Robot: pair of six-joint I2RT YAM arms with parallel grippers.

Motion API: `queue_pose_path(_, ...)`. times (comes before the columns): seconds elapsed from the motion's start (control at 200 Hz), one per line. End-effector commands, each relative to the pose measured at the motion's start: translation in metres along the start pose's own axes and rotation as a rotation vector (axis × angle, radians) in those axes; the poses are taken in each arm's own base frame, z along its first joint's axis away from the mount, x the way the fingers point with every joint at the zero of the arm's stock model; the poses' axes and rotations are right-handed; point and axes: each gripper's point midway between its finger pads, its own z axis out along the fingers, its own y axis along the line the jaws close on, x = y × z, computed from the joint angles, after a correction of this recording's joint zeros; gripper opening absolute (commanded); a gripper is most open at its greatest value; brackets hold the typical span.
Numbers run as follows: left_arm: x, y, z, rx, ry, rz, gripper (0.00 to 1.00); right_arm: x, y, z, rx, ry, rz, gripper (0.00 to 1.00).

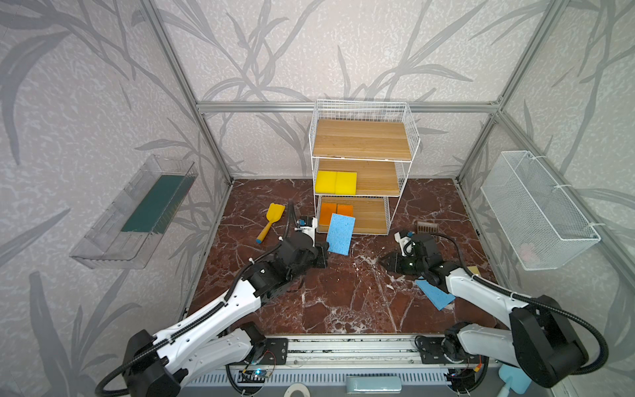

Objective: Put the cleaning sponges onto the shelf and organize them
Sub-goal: 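Lift the blue sponge with the left gripper while the right gripper draws back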

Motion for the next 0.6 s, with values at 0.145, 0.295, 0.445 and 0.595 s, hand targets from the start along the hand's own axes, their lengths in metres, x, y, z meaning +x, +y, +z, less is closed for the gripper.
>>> queue_pose_path(0.145,-0.089,-0.025,-0.036,-0.031,-0.122,0.115,0.0,0.014,-0.005,0.008,-0.028,0.04,0.004,0.43)
queue_pose_path(0.295,-0.138,-0.038,-0.039,0.002,-0.18,0.105,0.0,0.016,-0.006,0.011,-0.042,0.051,0.001,0.43)
queue_pose_path(0.445,-0.182,-0.05,-0.038,-0.015,-0.215,0.149,0.0,0.019,-0.007,0.014,-0.052,0.058,-0.003,0.43)
queue_pose_path(0.595,-0.218,-0.055,-0.031,-0.041,-0.236,0.184,0.0,0.02,-0.008,0.019,-0.065,0.072,0.001,0.43)
